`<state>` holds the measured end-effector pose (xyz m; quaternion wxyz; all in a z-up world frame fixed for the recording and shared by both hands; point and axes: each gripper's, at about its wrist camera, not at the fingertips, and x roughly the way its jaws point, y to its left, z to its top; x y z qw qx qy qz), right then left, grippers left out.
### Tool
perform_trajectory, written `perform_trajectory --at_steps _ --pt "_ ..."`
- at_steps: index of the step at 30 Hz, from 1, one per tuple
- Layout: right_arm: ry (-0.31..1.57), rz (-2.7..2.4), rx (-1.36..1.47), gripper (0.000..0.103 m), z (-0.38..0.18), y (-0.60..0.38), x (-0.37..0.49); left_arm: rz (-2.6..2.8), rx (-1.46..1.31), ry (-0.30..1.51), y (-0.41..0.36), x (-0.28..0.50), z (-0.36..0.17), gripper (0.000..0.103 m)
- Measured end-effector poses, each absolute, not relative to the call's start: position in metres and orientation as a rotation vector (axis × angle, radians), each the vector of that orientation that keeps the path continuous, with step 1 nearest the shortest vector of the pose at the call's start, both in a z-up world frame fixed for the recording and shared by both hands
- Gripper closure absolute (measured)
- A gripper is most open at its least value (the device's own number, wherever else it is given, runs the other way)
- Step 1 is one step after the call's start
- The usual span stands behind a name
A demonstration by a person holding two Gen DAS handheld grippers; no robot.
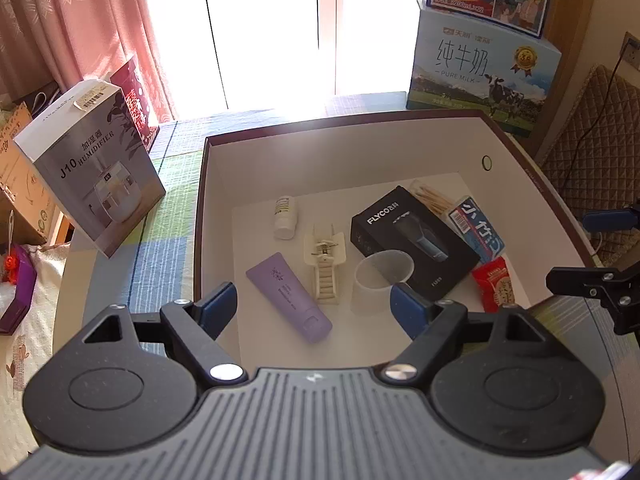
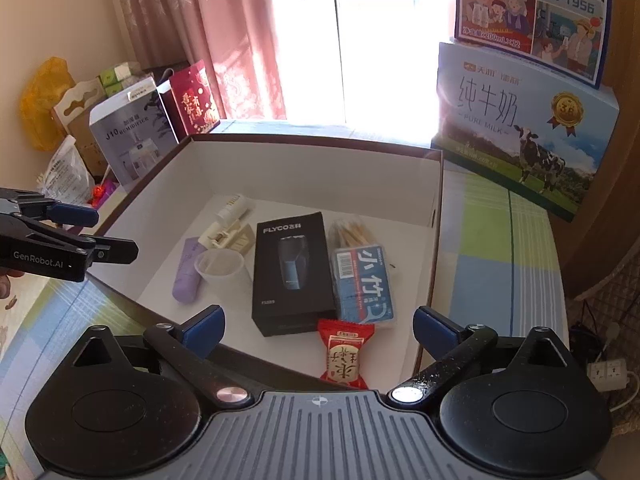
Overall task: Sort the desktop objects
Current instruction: 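Withdraw both tools from the box toward the lip gel and scrunchie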
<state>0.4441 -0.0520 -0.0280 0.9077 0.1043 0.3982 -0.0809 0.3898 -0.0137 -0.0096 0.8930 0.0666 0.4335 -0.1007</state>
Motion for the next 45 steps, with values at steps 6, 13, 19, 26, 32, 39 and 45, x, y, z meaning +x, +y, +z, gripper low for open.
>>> perform_trajectory --at_steps 6,13,19,26,32,39,45 --pt "0.794 -0.160 0.224 0.003 -0.020 -0.041 0.432 -0.216 0.134 0.880 -0.011 0.373 -0.002 0.022" --pt "0.753 -0.162 0.226 0.002 -0.011 -0.028 0.415 -0.208 0.146 0.847 -0.006 0.350 0.008 0.022" --pt "0.724 -0.163 0.229 0.002 -0.004 -0.014 0.397 -0.182 0.146 0.829 0.005 0.328 0.014 0.022" --pt "0.717 -0.155 0.219 0.002 -0.003 0.006 0.377 -0.170 0.133 0.830 0.016 0.298 0.014 0.022" --pt "0.719 -0.159 0.216 0.002 -0.006 0.018 0.364 -0.176 0.126 0.841 0.022 0.277 0.009 0.022" --pt "0.762 -0.151 0.237 0.002 -0.023 0.031 0.352 -0.178 0.124 0.871 0.026 0.256 -0.007 0.022" --pt "0.791 -0.136 0.263 0.002 -0.035 0.039 0.341 -0.197 0.127 0.888 0.026 0.239 -0.015 0.022"
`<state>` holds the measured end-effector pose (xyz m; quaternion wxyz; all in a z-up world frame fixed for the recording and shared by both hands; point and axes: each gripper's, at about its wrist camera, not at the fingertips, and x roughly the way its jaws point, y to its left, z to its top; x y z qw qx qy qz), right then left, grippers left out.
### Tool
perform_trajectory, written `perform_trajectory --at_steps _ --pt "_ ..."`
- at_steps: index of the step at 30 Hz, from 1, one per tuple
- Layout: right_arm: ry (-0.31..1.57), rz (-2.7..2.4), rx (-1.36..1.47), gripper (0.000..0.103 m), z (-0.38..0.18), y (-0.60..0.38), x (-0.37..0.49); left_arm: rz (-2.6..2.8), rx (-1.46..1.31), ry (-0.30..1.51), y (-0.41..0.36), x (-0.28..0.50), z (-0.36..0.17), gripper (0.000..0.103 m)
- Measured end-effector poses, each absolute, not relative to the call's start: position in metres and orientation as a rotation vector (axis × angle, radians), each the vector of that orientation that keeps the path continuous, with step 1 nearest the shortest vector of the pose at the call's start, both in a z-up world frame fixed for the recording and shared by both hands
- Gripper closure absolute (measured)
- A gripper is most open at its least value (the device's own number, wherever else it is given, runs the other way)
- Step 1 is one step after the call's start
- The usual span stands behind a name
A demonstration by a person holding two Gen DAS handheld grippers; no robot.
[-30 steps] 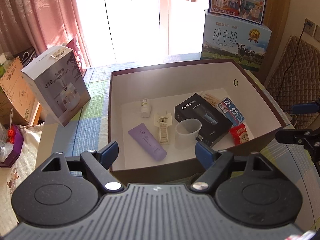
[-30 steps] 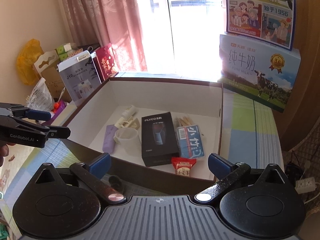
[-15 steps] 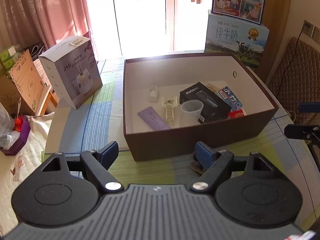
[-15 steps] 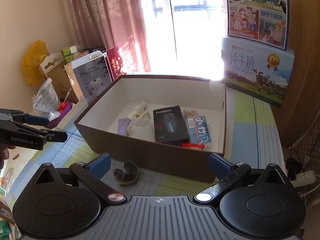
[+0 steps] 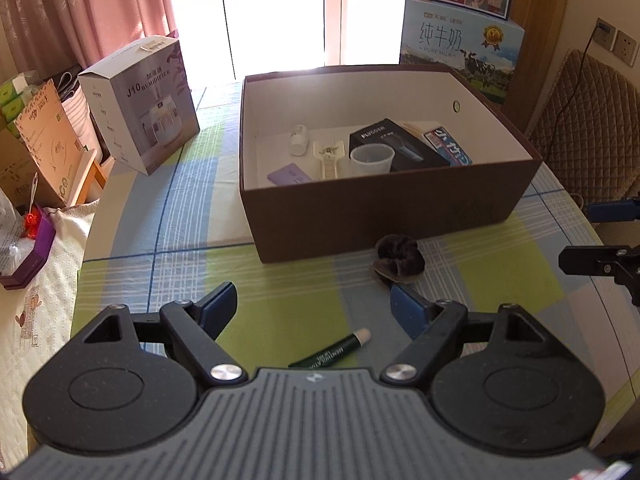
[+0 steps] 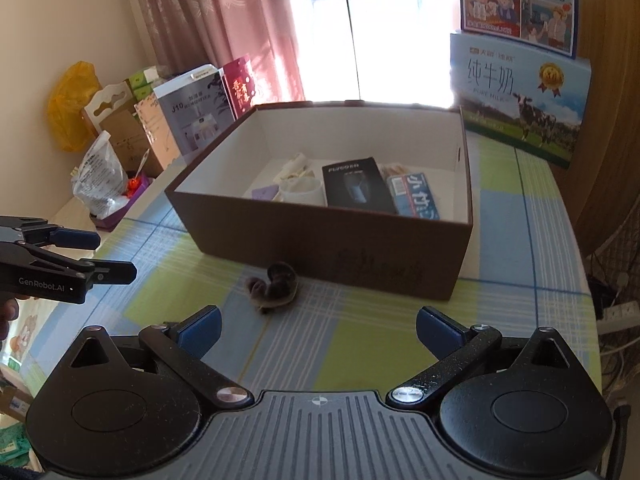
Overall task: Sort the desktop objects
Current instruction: 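Withdraw both tools from the box toward the lip gel and scrunchie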
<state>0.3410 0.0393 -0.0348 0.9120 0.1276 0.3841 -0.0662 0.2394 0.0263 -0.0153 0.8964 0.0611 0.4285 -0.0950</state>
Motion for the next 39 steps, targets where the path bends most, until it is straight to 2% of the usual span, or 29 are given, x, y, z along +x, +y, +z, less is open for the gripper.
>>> perform_trajectory --at_steps 20,39 --pt "0.893 -0.121 0.320 0.002 -0.077 0.060 0.337 -0.225 0.145 0.993 0.023 0.216 -0.064 0.022" --pt "0.937 -0.159 0.356 0.002 -0.101 0.056 0.346 -0.240 0.190 1.044 0.022 0.232 -0.096 0.025"
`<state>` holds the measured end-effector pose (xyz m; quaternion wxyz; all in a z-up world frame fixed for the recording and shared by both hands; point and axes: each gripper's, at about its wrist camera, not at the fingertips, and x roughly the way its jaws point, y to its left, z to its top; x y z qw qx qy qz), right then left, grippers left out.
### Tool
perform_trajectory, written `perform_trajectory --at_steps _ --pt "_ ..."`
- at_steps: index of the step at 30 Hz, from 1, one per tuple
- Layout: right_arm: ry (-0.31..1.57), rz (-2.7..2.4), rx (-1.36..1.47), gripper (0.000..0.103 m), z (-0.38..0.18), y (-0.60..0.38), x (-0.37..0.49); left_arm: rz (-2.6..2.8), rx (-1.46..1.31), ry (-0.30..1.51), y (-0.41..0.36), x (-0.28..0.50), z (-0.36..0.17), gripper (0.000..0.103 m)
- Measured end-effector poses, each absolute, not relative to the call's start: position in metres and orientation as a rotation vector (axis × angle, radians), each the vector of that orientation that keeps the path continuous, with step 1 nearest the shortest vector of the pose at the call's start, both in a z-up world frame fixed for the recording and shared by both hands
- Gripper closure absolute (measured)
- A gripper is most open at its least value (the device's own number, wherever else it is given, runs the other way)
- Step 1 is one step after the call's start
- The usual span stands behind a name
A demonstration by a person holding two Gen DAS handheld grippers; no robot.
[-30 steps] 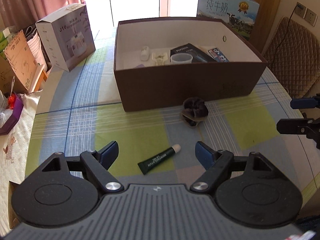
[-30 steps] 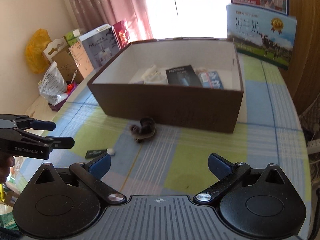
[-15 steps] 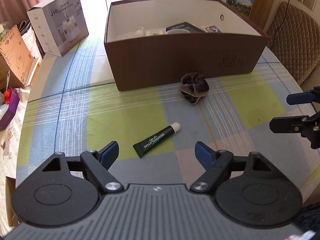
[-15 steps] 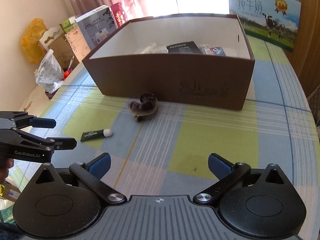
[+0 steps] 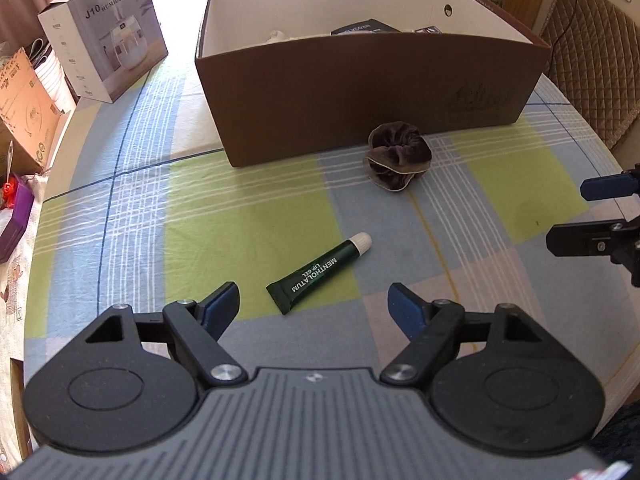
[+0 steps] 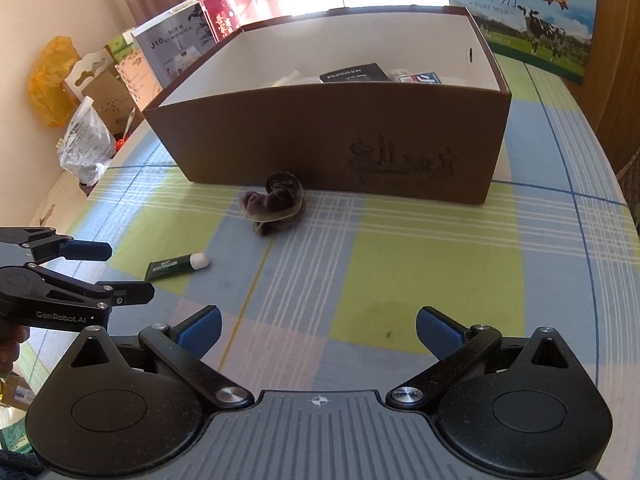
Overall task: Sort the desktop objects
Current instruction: 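Withdraw both tools from the box toward the lip gel and scrunchie, then grasp the green lip gel with the left tool while the right tool grasps the scrunchie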
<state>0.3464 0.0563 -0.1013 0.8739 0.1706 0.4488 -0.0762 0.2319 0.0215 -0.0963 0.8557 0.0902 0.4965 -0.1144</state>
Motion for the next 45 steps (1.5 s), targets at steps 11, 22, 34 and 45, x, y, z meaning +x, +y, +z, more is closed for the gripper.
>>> perform_trajectory --at_steps 11,22,34,45 --pt "0.962 -0.212 0.394 0.002 -0.111 0.044 0.344 -0.275 0.222 1.055 0.020 0.252 -0.120 0.030" --pt "0.976 -0.257 0.425 0.002 -0.117 0.034 0.341 -0.277 0.232 1.065 0.019 0.279 -0.134 0.045" --pt "0.989 -0.247 0.415 0.002 -0.124 0.036 0.349 -0.221 0.136 1.096 0.039 0.279 -0.132 0.060" --pt "0.919 -0.127 0.285 0.002 -0.119 0.057 0.400 -0.115 0.083 1.068 0.055 0.282 -0.130 0.088"
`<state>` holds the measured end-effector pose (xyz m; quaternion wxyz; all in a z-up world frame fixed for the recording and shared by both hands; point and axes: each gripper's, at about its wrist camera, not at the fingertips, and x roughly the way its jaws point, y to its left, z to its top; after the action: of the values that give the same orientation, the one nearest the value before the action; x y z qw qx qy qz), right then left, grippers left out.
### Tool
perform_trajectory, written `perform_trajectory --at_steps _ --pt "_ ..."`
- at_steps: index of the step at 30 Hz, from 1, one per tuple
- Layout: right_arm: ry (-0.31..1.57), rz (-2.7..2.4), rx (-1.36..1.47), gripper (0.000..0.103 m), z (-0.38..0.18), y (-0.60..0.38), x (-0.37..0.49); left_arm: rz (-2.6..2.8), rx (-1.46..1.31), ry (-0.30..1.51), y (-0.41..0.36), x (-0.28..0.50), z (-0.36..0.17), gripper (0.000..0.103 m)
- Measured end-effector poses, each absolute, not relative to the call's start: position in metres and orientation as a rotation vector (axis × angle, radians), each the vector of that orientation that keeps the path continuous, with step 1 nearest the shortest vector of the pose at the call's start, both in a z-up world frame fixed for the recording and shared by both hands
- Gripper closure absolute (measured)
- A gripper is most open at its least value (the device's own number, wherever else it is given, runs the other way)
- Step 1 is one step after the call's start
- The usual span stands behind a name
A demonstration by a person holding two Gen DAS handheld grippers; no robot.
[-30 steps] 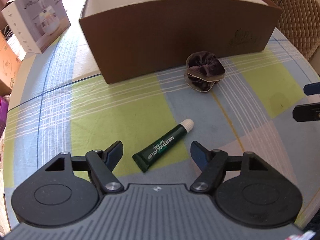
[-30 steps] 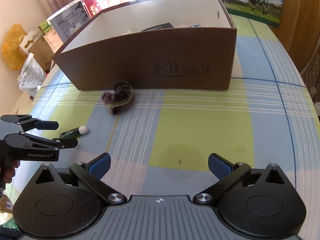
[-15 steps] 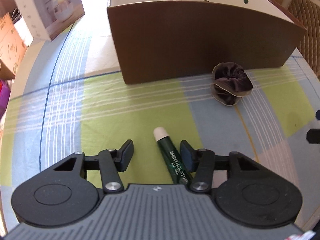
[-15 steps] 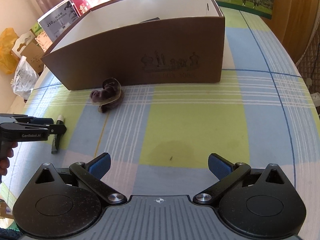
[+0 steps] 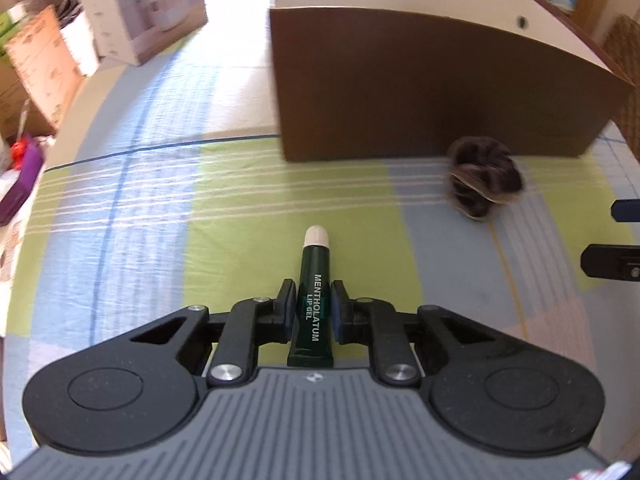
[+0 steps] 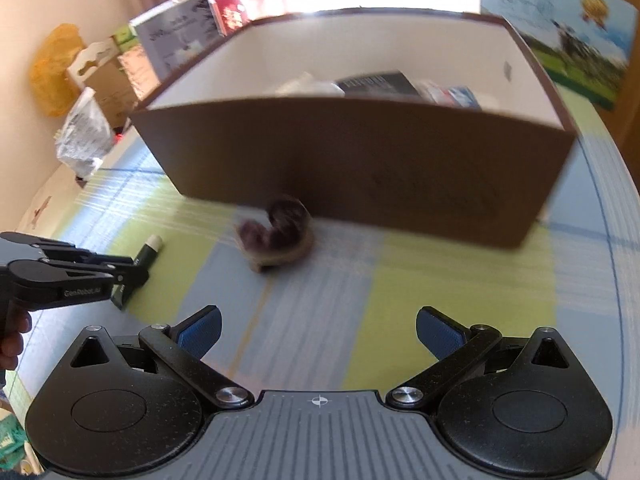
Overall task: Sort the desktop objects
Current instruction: 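Grasp the green lip gel with the left tool while the right tool grasps the scrunchie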
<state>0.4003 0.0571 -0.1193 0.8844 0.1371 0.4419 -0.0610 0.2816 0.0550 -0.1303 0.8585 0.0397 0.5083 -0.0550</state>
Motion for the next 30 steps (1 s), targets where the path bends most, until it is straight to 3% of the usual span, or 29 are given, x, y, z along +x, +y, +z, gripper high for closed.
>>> perform_trajectory --at_steps 9,18,22,30 --pt "0.876 -0.028 0.182 0.006 -0.131 0.075 0.450 -0.040 0.012 1.071 0.085 0.290 -0.129 0.088" --pt "0.920 -0.009 0.093 0.043 -0.159 0.087 0.481 -0.040 0.010 1.070 0.088 0.290 -0.128 0.088" --pt "0.919 -0.037 0.082 0.072 -0.160 0.078 0.476 -0.043 0.012 1.069 0.089 0.290 -0.129 0.088" --pt "0.928 -0.093 0.190 0.079 -0.154 0.052 0.432 -0.067 0.017 1.072 0.081 0.289 -0.128 0.088"
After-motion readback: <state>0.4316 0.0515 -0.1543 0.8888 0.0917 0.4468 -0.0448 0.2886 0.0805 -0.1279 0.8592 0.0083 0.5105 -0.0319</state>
